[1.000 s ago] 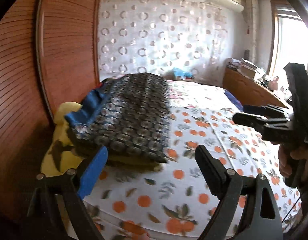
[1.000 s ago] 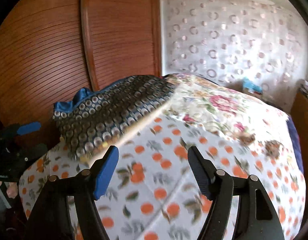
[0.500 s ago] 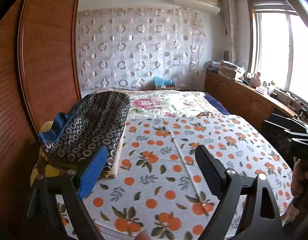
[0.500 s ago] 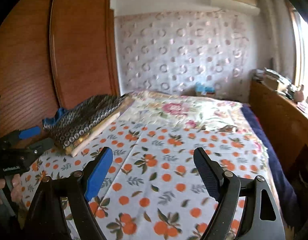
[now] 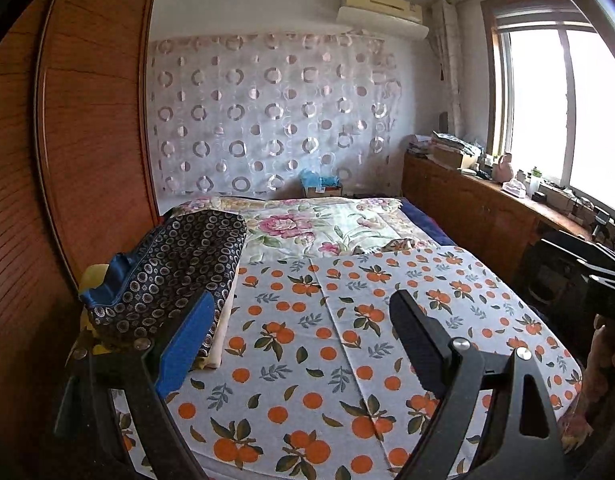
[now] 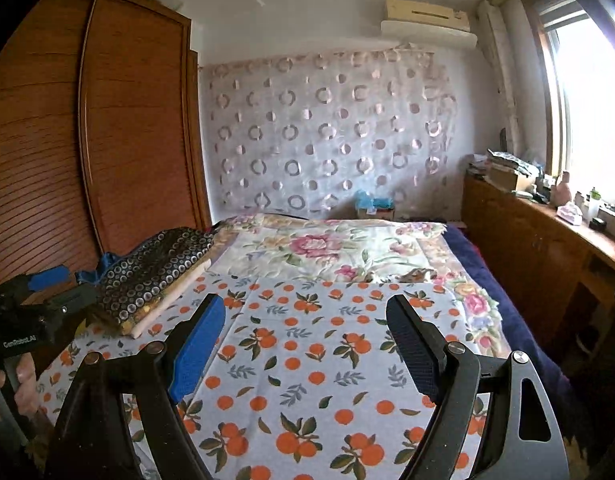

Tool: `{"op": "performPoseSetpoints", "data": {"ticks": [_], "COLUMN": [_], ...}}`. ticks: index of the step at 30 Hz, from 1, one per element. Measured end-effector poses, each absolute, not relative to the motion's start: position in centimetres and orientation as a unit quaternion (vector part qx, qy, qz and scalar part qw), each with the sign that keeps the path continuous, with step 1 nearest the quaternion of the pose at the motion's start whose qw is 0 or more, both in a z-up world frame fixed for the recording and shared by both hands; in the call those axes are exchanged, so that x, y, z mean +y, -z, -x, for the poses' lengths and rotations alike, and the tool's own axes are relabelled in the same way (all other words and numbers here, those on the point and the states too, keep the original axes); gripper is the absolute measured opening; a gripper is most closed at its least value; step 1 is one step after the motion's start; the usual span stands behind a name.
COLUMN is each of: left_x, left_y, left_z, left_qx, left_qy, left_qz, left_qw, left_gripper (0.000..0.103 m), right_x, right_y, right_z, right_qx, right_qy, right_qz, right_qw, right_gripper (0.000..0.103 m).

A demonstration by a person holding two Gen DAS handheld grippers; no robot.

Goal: Fold small clothes

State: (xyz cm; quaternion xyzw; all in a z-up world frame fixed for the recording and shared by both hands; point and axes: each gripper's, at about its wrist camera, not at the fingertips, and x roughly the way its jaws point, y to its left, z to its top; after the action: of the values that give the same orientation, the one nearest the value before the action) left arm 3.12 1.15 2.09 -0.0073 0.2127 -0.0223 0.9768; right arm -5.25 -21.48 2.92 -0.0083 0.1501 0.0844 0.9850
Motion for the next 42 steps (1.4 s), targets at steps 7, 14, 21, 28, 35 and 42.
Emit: {"op": "performPoseSetpoints", "data": {"ticks": [7,14,21,28,35,42], "left_x": [0.7,0.6,0.7,0.6,0.6,0.6], "left_y": [-2.2,-2.4,-2.3,-2.8,-3.0,-2.9], "left_z": [-2.6,-2.2,-2.3,-1.9,-1.9,-1.9], "left_qx": [0.207,0.203,0.202,0.198,0.198,0.197], "left_qy": [0.024,0.022,0.021,0.019,0.018,0.019], "left_qz": [0.006,0.005,0.004,0.007,0.007,0.007], "left_qw": [0.978,0.979,0.979,0.980,0.980,0.980], "left_gripper": [0.090,0.090,0.090,0.090,0.090,0.090], "right_x": [-21.9,-22.8,-23.1,-23.1,-23.0,-22.9], "right_y": [-2.7,-2.9,-3.1,-3.0,-3.0,-2.9], "right_z": [5.0,5.0,4.6,4.5,4.3,4.2], "right_qx": [0.151,0.153,0.154,0.153,0.153,0.153], "right_qy": [-0.080,-0.084,-0.088,-0.088,-0.090,-0.091], "right_qz": [0.002,-0.001,-0.002,-0.003,-0.002,-0.002], "right_qw": [0.985,0.985,0.984,0.984,0.984,0.984], "right_gripper": [0.084,0.084,0.084,0.084,0.084,0.084]}}
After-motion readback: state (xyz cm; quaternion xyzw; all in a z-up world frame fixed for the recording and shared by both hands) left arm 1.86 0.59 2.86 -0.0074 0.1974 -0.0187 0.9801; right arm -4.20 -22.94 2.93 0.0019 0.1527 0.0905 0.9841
